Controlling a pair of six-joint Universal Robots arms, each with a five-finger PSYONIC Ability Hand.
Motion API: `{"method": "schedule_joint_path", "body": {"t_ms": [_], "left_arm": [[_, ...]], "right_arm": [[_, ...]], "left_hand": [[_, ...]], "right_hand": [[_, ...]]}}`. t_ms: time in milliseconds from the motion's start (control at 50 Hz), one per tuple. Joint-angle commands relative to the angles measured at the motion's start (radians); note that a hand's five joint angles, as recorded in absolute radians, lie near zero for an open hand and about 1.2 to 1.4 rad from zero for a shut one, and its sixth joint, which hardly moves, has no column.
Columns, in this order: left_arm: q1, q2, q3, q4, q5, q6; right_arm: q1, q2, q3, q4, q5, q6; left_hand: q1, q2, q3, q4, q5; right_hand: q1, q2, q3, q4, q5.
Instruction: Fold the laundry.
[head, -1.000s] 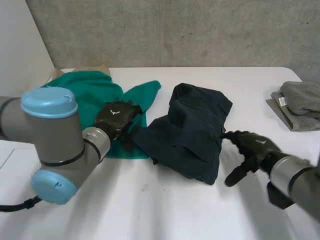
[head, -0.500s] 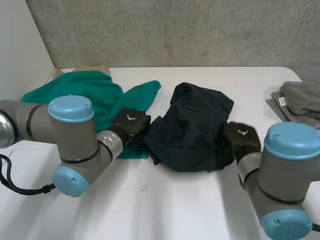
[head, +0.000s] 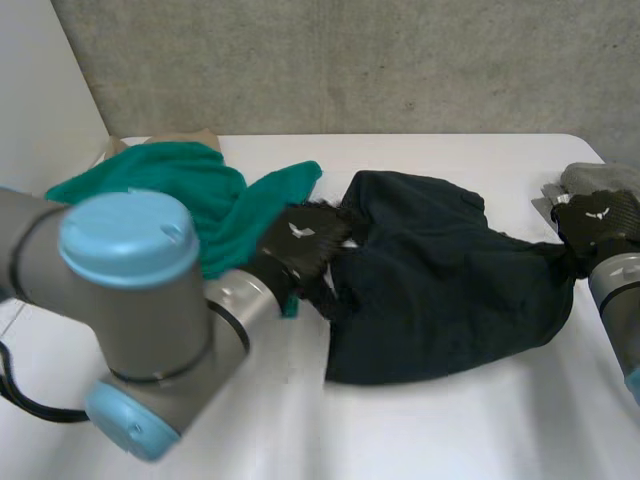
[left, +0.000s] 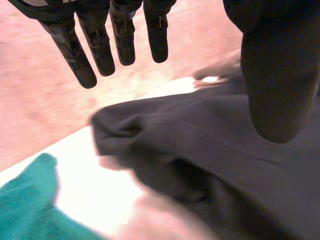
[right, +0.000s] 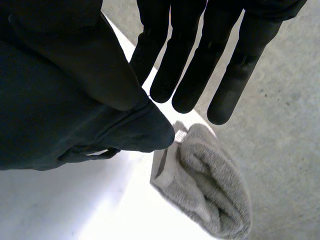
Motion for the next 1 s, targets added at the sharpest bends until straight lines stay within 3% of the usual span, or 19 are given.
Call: {"method": "schedule_joint_path", "body": {"t_ms": [20,120,280,480,540,600,740,820,940,960,1000], "left_arm": [[0.184,-0.019,0.017,0.007,-0.005,0.129],[0.254,-0.191,0.133,0.009,0.021,0.292],[0.286,-0.404,0.331,0.015,0.088,0.461],[0.290,-0.526,0.459,0.012,0.081,0.473],[0.290,-0.538,0.479,0.015,0.081,0.473],[0.290,-0.564,0.511,0.017,0.080,0.473],[0.290,-0.624,0.578,0.015,0.077,0.484],[0.290,-0.641,0.600,0.017,0.072,0.505],[0.290,-0.656,0.629,0.018,0.043,0.521],[0.290,-0.655,0.631,0.017,0.037,0.521],[0.288,-0.647,0.628,0.017,0.031,0.521]], "right_arm": [[-0.003,0.041,-0.010,-0.018,-0.001,0.007],[-0.002,0.041,-0.001,-0.019,-0.002,0.007],[0.009,0.046,0.026,-0.019,-0.011,0.007],[0.010,0.048,0.040,-0.021,-0.019,0.007],[0.010,0.048,0.039,-0.019,-0.019,0.005],[0.010,0.049,0.040,-0.021,-0.019,0.007],[0.010,0.049,0.045,-0.019,-0.019,0.005],[0.009,0.049,0.048,-0.019,-0.019,0.007],[0.010,0.048,0.049,-0.019,-0.019,0.005],[0.010,0.048,0.049,-0.019,-0.019,0.005],[0.010,0.049,0.049,-0.019,-0.019,0.005]], "left_hand": [[-0.022,-0.006,-0.010,0.001,0.009],[-0.013,0.002,-0.001,0.010,0.017],[0.034,0.049,0.046,0.057,0.064],[0.122,0.137,0.134,0.145,0.152],[0.242,0.257,0.254,0.265,0.272],[0.503,0.519,0.515,0.526,0.534],[0.782,0.798,0.794,0.805,0.813],[0.830,0.845,0.842,0.853,0.860],[0.716,0.731,0.728,0.739,0.746],[0.427,0.443,0.439,0.451,0.458],[0.155,0.171,0.168,0.179,0.186]], "right_hand": [[0.284,0.215,0.208,0.200,0.229],[0.284,0.215,0.208,0.200,0.229],[0.284,0.215,0.208,0.200,0.229],[0.284,0.215,0.208,0.200,0.229],[0.284,0.215,0.208,0.200,0.229],[0.284,0.215,0.208,0.200,0.229],[0.284,0.215,0.208,0.200,0.229],[0.284,0.215,0.208,0.200,0.229],[0.284,0.215,0.208,0.200,0.229],[0.284,0.215,0.208,0.200,0.229],[0.284,0.215,0.208,0.200,0.229]]}}
